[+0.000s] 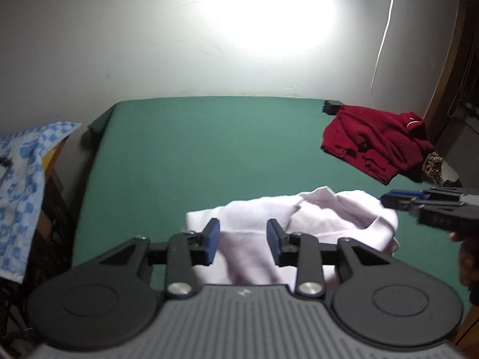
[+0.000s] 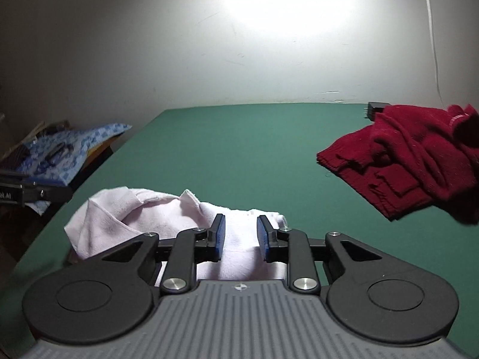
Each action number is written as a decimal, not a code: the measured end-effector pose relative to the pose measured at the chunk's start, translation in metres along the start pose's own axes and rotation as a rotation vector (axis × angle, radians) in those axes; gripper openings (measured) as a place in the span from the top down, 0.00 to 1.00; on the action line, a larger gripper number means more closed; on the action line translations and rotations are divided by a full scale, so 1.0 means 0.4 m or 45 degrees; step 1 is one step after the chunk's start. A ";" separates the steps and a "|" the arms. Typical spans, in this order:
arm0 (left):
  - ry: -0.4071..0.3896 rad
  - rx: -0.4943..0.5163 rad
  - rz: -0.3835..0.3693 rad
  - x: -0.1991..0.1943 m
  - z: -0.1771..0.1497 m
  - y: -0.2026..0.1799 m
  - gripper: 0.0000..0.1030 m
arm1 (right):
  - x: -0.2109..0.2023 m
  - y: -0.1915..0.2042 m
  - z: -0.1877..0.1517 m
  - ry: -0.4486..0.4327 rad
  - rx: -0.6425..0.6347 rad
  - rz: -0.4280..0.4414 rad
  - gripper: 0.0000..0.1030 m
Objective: Fold clothes
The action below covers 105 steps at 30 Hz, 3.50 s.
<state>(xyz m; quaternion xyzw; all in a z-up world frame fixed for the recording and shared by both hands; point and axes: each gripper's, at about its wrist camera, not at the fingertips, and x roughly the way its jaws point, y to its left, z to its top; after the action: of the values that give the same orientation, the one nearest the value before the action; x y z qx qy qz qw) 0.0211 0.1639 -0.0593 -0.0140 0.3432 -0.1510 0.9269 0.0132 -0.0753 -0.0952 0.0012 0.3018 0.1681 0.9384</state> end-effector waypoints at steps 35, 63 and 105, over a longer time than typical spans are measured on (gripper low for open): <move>0.157 0.002 0.047 0.135 -0.055 -0.001 0.28 | 0.135 -0.092 0.023 0.123 0.199 -0.054 0.91; 0.177 0.001 0.057 0.138 -0.063 -0.003 0.29 | 0.152 -0.137 -0.005 0.198 0.212 0.043 0.82; 0.248 -0.578 -0.046 0.082 -0.114 0.138 0.01 | 0.053 -0.257 -0.077 0.400 0.576 0.436 0.40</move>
<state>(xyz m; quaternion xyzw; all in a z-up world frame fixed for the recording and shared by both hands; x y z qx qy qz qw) 0.0304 0.2105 -0.1217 -0.2134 0.4557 -0.0872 0.8598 0.0445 -0.1687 -0.1430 0.2345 0.4680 0.2502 0.8145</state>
